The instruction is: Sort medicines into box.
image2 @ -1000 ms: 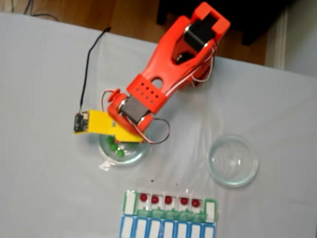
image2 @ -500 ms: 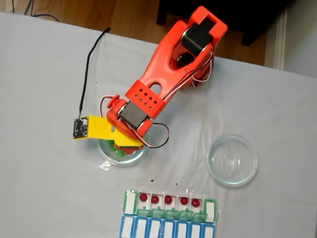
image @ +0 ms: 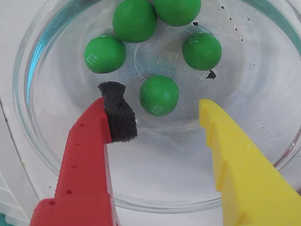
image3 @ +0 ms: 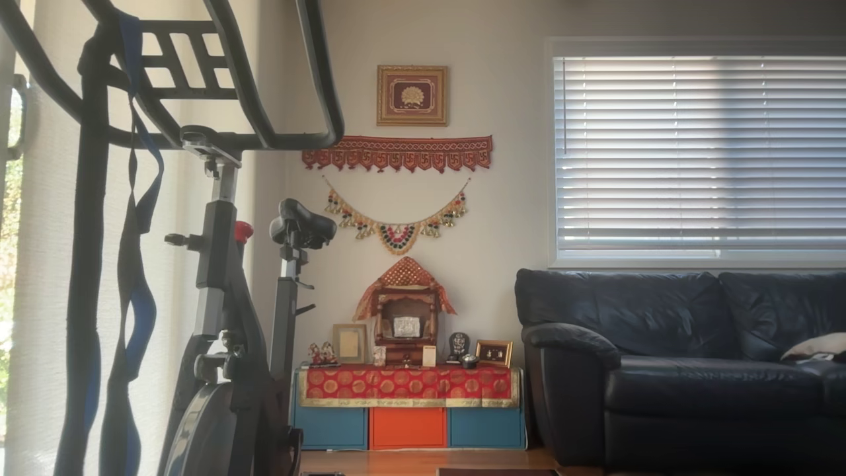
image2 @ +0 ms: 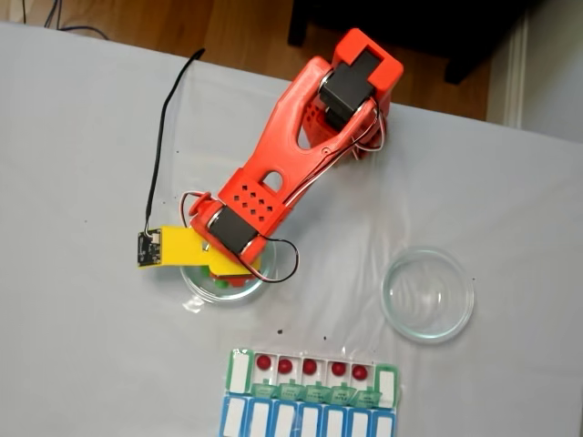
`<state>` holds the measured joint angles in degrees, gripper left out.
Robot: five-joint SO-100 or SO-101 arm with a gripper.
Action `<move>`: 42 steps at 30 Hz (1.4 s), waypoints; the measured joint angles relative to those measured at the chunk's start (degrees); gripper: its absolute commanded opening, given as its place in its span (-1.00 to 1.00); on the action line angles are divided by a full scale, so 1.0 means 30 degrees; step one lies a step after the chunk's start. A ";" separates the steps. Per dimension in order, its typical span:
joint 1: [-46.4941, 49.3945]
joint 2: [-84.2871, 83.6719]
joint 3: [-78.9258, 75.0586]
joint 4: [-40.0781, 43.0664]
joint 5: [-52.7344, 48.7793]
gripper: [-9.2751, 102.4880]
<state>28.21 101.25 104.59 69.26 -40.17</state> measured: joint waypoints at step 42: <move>-0.0029 0.0381 0.2637 -0.2930 -0.0645 -0.74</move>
<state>28.12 102.39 112.50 60.47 -42.10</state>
